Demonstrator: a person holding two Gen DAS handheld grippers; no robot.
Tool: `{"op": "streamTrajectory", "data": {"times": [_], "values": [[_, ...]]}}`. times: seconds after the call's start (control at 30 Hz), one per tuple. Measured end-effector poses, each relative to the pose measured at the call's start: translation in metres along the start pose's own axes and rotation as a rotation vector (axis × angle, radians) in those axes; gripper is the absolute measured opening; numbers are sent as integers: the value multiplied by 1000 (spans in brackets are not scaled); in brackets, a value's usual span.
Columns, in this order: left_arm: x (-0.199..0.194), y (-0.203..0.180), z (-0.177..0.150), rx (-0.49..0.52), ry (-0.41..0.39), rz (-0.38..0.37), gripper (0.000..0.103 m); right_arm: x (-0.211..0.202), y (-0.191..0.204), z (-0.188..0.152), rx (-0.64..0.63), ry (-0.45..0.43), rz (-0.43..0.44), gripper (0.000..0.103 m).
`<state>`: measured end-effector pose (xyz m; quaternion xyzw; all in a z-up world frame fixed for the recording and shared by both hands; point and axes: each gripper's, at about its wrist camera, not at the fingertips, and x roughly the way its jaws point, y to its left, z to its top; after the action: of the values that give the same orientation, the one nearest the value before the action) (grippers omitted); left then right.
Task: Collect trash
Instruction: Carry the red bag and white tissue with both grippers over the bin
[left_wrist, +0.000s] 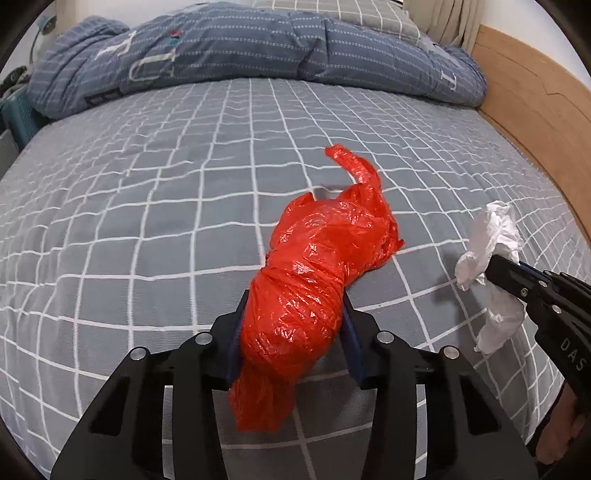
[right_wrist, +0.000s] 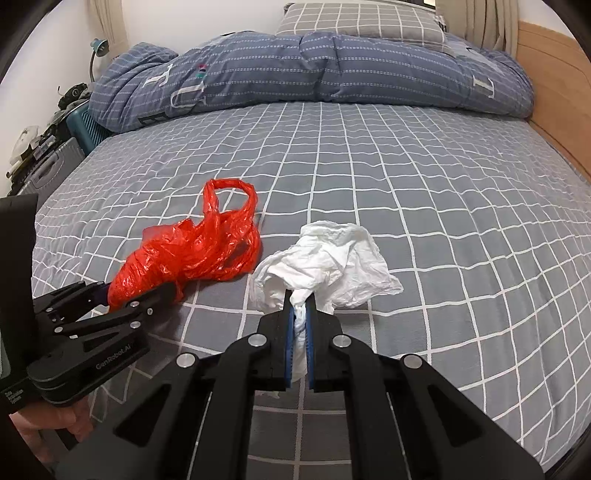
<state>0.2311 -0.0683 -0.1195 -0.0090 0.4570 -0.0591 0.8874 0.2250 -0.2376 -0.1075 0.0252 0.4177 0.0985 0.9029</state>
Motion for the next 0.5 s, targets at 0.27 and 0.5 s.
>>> {"op": "streamTrajectory", "data": {"times": [0.27,0.5], "values": [[-25,14,3,-27,-33,19,42,-15,17,-1,-43,-20,-3,5],[-56,18,2,-32,-64,28,42,-44,25,0,-45,-53,-7,5]]}}
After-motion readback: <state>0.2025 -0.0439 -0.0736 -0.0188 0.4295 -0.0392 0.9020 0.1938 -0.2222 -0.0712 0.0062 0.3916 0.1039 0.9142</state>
